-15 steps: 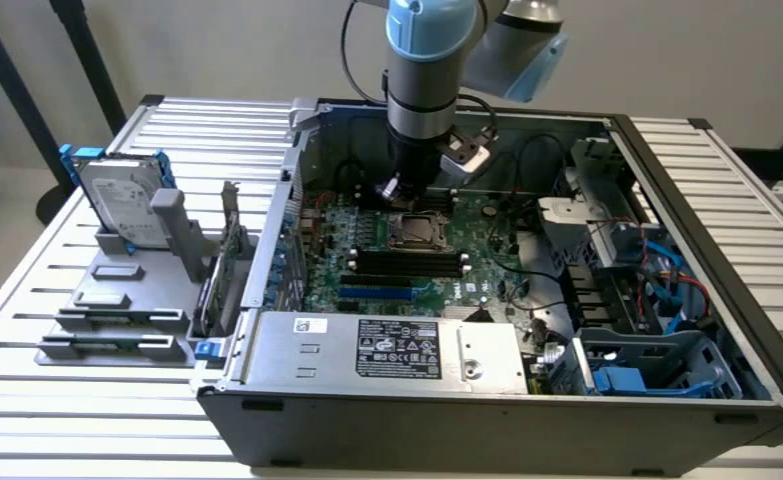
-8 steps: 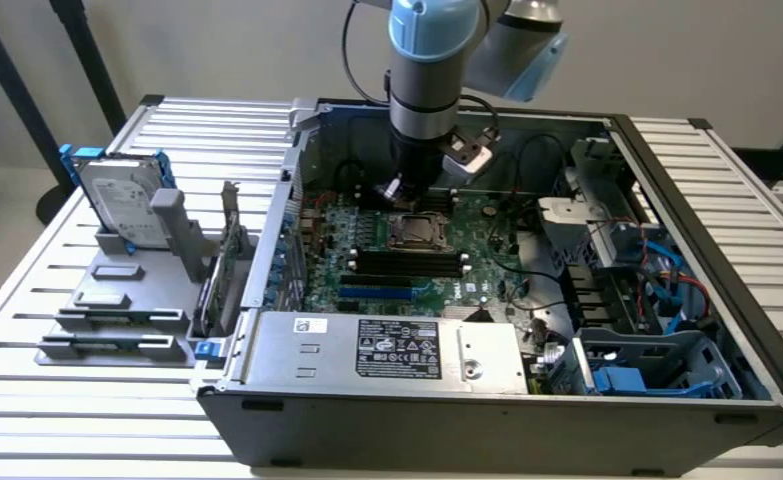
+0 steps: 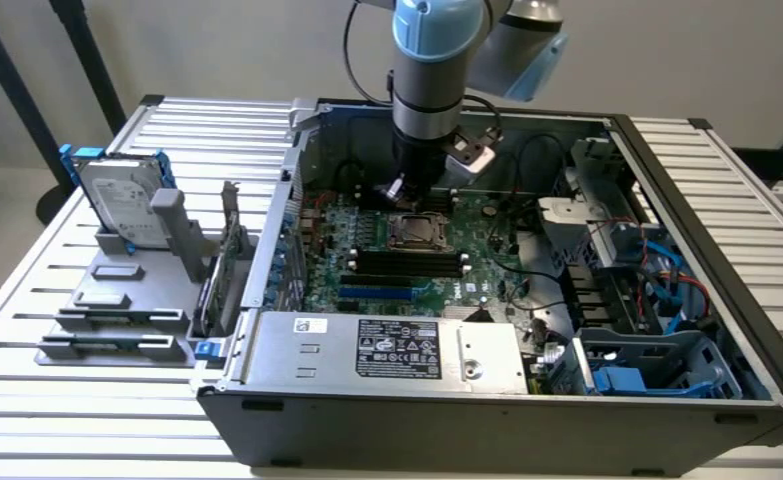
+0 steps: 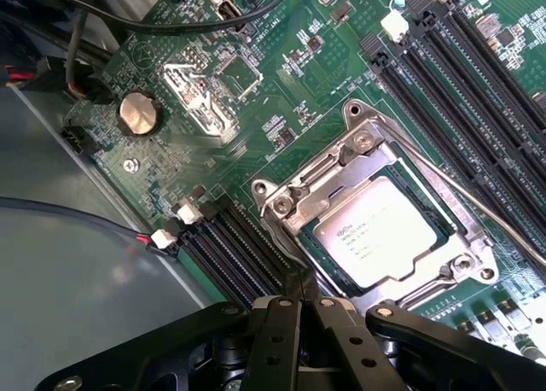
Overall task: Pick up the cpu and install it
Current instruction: 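Install the first cpu locking lever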
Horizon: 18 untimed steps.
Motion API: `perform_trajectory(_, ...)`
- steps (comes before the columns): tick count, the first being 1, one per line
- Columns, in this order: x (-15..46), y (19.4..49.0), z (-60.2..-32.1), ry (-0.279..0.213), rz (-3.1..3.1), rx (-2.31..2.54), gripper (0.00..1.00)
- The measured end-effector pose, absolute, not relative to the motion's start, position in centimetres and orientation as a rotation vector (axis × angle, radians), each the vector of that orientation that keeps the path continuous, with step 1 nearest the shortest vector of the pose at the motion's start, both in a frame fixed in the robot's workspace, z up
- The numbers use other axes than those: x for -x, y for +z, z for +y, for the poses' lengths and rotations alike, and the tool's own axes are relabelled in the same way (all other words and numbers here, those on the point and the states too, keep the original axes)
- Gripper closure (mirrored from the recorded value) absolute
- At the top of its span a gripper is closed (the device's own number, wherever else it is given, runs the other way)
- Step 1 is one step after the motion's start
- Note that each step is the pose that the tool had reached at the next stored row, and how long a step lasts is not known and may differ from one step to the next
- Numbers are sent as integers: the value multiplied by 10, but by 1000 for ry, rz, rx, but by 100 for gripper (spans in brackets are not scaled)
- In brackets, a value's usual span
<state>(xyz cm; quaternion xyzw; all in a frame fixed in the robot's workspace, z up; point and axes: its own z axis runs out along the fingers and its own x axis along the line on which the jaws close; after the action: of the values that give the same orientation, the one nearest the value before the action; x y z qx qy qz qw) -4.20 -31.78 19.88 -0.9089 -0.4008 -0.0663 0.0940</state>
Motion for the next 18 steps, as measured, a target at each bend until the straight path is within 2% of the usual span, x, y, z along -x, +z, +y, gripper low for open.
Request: perform_trajectory(18,41,199,-317,-195,-1189,2698,89)
